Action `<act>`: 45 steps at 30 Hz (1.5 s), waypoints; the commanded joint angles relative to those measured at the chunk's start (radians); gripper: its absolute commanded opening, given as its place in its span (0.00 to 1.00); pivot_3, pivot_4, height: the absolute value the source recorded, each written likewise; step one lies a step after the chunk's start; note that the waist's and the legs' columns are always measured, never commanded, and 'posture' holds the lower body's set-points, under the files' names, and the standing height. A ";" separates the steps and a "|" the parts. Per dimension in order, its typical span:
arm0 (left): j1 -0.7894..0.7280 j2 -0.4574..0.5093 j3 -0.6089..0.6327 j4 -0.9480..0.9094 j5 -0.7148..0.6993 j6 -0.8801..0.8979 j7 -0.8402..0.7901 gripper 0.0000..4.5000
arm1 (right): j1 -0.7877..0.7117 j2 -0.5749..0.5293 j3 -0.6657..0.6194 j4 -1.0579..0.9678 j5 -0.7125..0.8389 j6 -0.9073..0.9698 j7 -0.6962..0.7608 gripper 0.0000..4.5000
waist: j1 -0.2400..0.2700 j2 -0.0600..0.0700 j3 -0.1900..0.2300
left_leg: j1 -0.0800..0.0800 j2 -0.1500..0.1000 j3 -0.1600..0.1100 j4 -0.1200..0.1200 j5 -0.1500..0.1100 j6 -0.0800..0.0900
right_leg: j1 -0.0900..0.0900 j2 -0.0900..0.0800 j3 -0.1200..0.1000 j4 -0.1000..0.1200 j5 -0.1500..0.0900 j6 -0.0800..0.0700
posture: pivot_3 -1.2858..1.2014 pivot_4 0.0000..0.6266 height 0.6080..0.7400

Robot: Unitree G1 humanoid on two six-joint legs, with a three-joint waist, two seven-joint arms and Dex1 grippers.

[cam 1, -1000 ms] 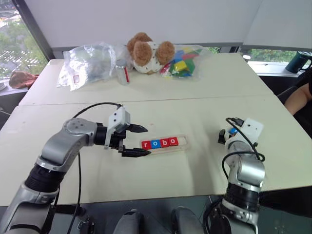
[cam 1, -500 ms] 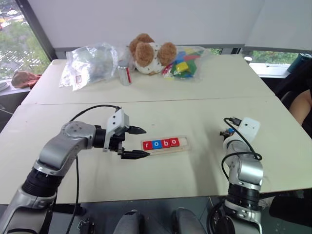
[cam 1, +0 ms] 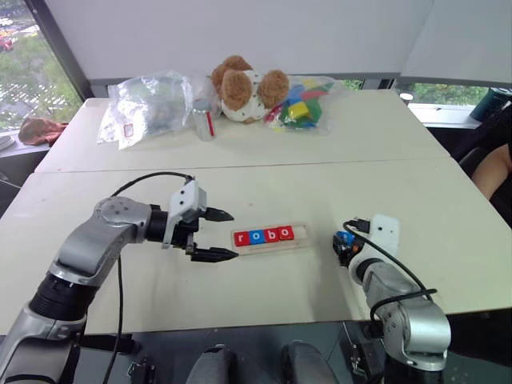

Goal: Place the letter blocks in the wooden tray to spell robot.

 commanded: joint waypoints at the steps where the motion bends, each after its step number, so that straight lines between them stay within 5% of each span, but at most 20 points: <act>1: -0.017 0.006 0.011 0.004 0.001 -0.018 -0.014 1.00 | -0.023 -0.062 -0.018 -0.018 0.004 -0.016 0.024 0.99 | 0.002 0.000 0.000 | 0.000 0.000 0.000 0.000 0.000 0.000 | 0.000 0.000 0.000 0.000 0.000 0.000 | 0.52 0.24 1.00; 4: -0.025 0.019 0.017 0.029 0.010 -0.026 -0.027 1.00 | -0.085 -0.274 -0.039 -0.007 0.050 -0.096 0.191 0.99 | 0.001 0.000 0.000 | 0.000 -0.001 0.001 0.001 0.000 0.000 | 0.000 0.000 0.000 0.000 0.000 0.000 | 0.52 0.24 1.00; 8: -0.043 0.031 0.008 0.066 0.030 -0.046 -0.054 1.00 | -0.172 -0.621 -0.065 0.168 0.289 -0.239 0.730 0.99 | -0.001 0.000 0.001 | 0.002 -0.001 0.001 0.001 -0.001 0.002 | 0.003 0.001 -0.001 -0.002 0.000 0.000 | 0.52 0.24 1.00; 11: -0.050 0.033 -0.002 0.062 0.032 -0.048 -0.078 1.00 | -0.157 -0.818 0.015 0.380 0.266 -0.572 1.058 0.99 | 0.004 -0.001 0.001 | 0.003 0.002 -0.001 -0.001 -0.002 0.004 | 0.006 0.005 -0.003 -0.005 0.000 0.000 | 0.52 0.24 1.00; 14: -0.045 0.042 -0.003 0.037 0.031 -0.041 -0.095 1.00 | -0.216 -0.910 0.133 0.638 0.168 -0.858 1.227 0.99 | 0.001 -0.001 0.002 | 0.003 0.003 0.001 0.000 -0.004 0.007 | 0.006 0.006 -0.001 -0.006 0.000 0.000 | 0.52 0.24 1.00; 19: -0.027 0.052 -0.004 0.028 0.056 -0.047 -0.080 1.00 | -0.359 -0.890 0.224 0.924 0.103 -1.051 1.321 0.99 | -0.003 -0.001 0.002 | 0.004 0.003 0.004 0.002 -0.004 0.006 | 0.006 0.003 0.002 -0.004 0.000 0.000 | 0.52 0.24 1.00; 27: 0.020 0.068 0.020 -0.015 0.044 -0.022 -0.049 1.00 | -0.460 -0.814 0.268 1.116 0.070 -1.139 1.367 0.99 | 0.005 -0.002 0.002 | 0.002 0.003 0.003 0.001 -0.003 0.004 | 0.004 0.000 0.001 -0.004 0.000 0.000 | 0.52 0.24 1.00; 31: 0.025 0.071 0.026 -0.016 0.039 -0.019 -0.039 1.00 | -0.472 -0.795 0.276 1.162 0.065 -1.157 1.380 0.73 | 0.004 -0.001 0.002 | 0.002 0.001 0.003 0.001 -0.002 0.003 | 0.004 -0.002 0.001 -0.004 0.000 0.000 | 0.52 0.24 1.00; 35: 0.021 0.070 0.028 -0.012 0.040 -0.019 -0.036 1.00 | -0.484 -0.786 0.287 1.177 0.053 -1.187 1.388 0.28 | 0.002 -0.001 0.002 | 0.002 0.001 0.003 0.001 -0.002 0.003 | 0.004 -0.002 0.001 -0.004 0.000 0.000 | 0.52 0.24 1.00; 45: 0.009 0.068 0.015 0.001 0.048 -0.026 -0.043 1.00 | -0.649 -0.714 0.342 1.100 0.036 -1.126 1.441 0.25 | -0.003 -0.001 0.003 | 0.002 0.001 0.003 0.001 -0.002 0.002 | 0.002 -0.002 0.002 -0.002 0.000 0.000 | 0.52 0.24 1.00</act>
